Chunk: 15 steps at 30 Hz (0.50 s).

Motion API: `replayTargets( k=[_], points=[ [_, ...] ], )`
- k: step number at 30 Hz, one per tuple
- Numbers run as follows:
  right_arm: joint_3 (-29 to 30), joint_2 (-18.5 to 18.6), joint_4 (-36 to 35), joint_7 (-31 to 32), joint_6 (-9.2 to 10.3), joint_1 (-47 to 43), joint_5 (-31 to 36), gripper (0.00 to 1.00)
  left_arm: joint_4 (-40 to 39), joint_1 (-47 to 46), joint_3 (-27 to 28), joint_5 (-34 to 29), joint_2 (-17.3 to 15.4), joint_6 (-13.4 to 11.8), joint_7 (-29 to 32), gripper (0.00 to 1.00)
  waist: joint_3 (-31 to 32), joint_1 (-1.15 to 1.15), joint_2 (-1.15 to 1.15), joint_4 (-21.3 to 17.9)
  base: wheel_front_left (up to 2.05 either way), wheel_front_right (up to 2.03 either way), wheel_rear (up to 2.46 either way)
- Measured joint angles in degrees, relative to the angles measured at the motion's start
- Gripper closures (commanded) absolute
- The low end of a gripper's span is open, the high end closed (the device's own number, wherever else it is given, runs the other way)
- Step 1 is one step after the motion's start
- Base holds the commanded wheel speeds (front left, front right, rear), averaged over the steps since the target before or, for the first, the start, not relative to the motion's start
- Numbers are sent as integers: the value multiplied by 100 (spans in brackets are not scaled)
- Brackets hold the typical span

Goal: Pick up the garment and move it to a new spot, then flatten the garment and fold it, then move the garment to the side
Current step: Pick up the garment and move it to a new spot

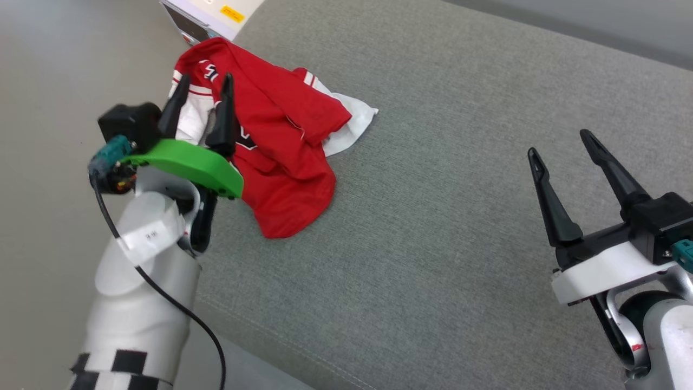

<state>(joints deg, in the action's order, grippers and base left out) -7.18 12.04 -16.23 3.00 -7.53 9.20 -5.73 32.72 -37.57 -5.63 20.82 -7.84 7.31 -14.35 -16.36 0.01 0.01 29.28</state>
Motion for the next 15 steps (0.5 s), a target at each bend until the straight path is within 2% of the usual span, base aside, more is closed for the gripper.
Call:
replayTargets(
  k=[4,10,15],
  points=[
    [-26,125,-116,78,0,178,1,0,575,-677,-267,391,-413,1,283,0,-286,0,0,-200,0,0,0],
    [-58,211,-246,137,0,433,0,0,1444,-1470,-773,1139,-924,1,1129,0,-735,0,0,-500,0,0,0],
    [-22,254,-274,137,0,547,-8,0,2161,-1813,-1098,1591,-1136,1,1912,0,-1101,0,0,-722,0,0,0]
  ],
)
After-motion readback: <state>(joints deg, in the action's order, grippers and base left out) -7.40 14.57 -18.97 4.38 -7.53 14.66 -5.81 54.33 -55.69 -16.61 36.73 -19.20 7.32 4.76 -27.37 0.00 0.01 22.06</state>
